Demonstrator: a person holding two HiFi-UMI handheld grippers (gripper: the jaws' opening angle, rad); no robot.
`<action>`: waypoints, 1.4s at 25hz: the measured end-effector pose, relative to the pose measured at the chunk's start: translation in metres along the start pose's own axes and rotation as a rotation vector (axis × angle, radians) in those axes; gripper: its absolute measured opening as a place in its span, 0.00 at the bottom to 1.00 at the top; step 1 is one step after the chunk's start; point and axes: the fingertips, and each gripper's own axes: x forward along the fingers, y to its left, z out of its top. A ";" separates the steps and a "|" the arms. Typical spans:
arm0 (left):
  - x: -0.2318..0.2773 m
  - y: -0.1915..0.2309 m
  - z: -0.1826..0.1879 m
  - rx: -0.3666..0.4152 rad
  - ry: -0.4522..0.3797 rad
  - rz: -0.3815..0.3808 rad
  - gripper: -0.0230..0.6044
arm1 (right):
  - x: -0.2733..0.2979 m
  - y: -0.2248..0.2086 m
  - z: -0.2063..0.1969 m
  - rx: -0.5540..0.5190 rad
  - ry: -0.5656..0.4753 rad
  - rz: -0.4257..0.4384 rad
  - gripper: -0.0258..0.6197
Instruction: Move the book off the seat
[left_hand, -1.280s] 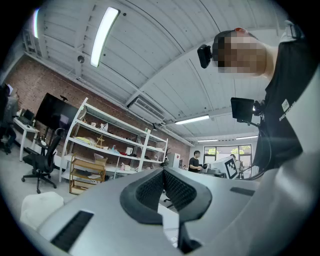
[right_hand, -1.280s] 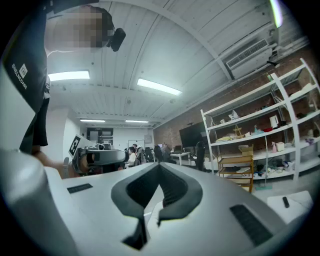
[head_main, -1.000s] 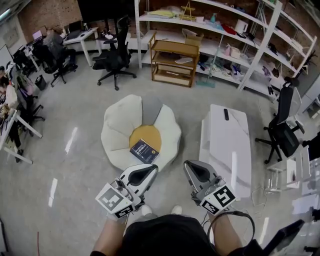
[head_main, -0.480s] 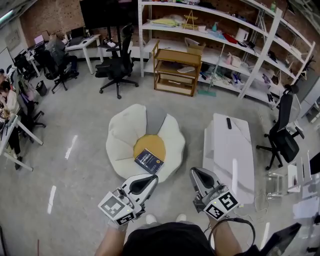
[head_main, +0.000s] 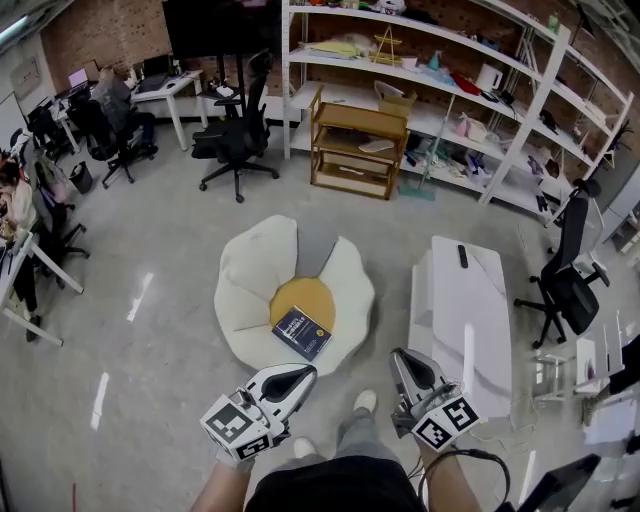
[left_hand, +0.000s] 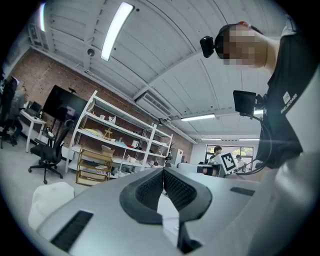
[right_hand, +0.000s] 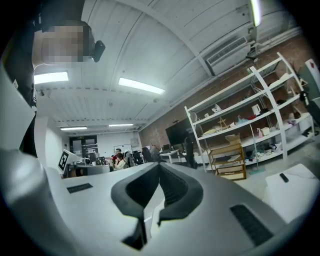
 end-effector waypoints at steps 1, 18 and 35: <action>0.005 0.003 0.001 -0.004 0.006 0.006 0.05 | 0.003 -0.006 0.001 0.007 0.002 0.002 0.06; 0.141 0.124 -0.004 -0.027 0.066 0.259 0.05 | 0.121 -0.164 0.009 0.060 0.051 0.173 0.06; 0.149 0.233 -0.108 -0.295 0.236 0.540 0.19 | 0.197 -0.220 -0.063 0.167 0.233 0.272 0.06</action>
